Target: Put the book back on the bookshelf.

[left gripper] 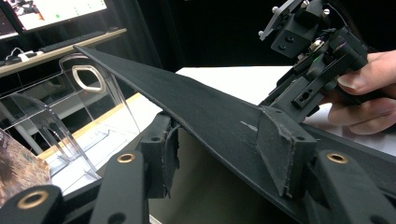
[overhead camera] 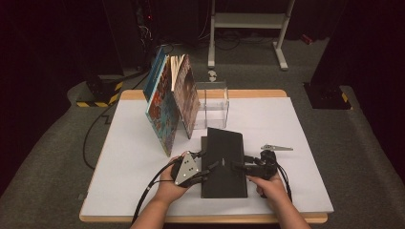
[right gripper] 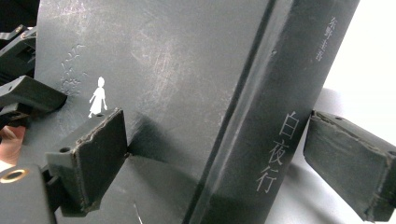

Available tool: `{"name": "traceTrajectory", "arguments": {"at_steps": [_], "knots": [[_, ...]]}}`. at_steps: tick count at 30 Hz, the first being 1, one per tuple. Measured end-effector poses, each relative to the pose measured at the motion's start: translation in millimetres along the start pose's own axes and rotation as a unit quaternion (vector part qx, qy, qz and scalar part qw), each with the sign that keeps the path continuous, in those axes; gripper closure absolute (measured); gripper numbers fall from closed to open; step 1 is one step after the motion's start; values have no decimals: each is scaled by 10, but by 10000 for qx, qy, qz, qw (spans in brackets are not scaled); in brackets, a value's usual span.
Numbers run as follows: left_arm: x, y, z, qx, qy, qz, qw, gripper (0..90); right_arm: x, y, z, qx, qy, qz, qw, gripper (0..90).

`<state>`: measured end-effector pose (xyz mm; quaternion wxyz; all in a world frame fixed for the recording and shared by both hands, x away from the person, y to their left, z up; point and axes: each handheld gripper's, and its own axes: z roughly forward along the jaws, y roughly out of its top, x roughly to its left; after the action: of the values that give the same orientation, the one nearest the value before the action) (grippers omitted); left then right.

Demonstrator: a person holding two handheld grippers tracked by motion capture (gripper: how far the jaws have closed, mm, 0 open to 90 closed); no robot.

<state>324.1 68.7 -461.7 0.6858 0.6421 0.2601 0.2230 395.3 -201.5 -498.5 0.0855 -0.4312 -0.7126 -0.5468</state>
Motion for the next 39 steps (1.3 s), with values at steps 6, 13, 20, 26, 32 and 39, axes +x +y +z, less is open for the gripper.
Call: {"name": "traceTrajectory", "arguments": {"at_steps": [6,13,20,26,32,39], "knots": [[-30,-4,-28,-130,-92,141,9998,491,-19,3,9,-4,246,45,9997,63],[-5,-17,-26,-67,-33,-63,10000,491,39,21,-16,48,36,-57,10000,76],[22,-54,-26,81,103,-501,9987,496,233,2,-114,-92,-441,-593,9972,151],[13,-49,-31,139,161,-768,9968,500,373,-40,-216,-291,-703,-1005,9920,220],[-3,-2,-58,166,220,-1042,9942,526,427,-69,-260,-436,-732,-1106,9902,243],[15,62,-71,132,290,-1587,9868,594,478,-75,-291,-528,-777,-1210,9882,264]]}}
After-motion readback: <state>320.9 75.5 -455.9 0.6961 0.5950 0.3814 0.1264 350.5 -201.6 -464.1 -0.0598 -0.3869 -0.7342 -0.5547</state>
